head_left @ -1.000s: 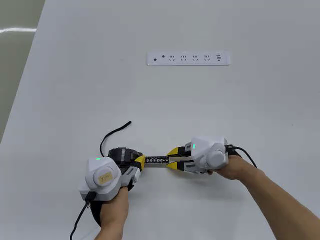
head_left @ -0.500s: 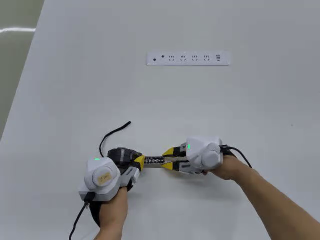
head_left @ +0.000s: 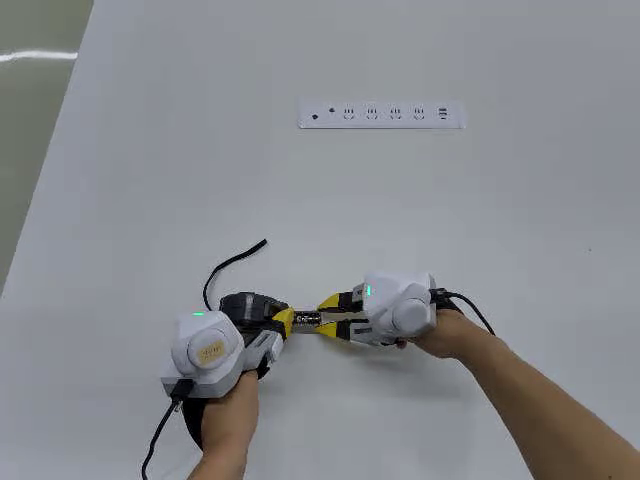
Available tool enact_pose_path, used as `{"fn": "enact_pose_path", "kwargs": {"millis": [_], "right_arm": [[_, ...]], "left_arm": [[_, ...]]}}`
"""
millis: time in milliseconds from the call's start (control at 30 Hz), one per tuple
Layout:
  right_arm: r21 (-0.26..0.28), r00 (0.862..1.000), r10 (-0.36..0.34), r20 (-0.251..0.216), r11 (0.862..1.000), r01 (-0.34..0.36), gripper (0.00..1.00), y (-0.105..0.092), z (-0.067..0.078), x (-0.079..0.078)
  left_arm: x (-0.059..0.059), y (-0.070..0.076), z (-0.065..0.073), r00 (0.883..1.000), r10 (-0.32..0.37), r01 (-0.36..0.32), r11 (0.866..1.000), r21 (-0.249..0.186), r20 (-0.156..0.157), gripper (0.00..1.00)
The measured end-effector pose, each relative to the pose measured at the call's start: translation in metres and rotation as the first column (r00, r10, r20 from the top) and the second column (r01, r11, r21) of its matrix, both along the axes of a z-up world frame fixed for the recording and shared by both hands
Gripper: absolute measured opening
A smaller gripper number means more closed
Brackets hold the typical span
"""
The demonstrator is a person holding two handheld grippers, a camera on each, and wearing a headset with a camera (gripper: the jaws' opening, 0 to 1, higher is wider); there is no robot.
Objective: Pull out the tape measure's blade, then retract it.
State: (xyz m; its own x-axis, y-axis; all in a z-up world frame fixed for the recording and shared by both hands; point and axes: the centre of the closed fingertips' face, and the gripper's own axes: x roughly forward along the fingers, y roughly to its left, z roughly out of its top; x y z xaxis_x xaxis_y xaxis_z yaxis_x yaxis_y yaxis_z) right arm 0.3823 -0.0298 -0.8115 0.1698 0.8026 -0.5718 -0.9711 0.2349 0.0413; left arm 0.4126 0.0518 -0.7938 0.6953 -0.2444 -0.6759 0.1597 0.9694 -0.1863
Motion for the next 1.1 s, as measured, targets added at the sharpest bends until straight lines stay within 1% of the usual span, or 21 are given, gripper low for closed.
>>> {"fn": "enact_pose_path", "kwargs": {"millis": [467, 800, 1100], "right_arm": [[0.006, 1.000, 0.007, -0.005, 1.000, -0.007, 0.12, 0.013, -0.001, 0.002], [0.015, 1.000, 0.009, -0.011, 1.000, -0.009, 0.12, 0.025, -0.002, 0.005], [0.017, 1.000, 0.010, -0.009, 1.000, -0.010, 0.12, 0.027, -0.002, 0.005]], "left_arm": [[0.000, -0.001, 0.000, 1.000, -0.002, 0.002, 1.000, 0.000, -0.003, 0.61], [0.000, -0.001, 0.001, 1.000, 0.006, -0.006, 1.000, -0.012, -0.004, 0.61], [0.001, -0.001, 0.000, 1.000, 0.007, -0.007, 1.000, -0.011, 0.000, 0.62]]}}
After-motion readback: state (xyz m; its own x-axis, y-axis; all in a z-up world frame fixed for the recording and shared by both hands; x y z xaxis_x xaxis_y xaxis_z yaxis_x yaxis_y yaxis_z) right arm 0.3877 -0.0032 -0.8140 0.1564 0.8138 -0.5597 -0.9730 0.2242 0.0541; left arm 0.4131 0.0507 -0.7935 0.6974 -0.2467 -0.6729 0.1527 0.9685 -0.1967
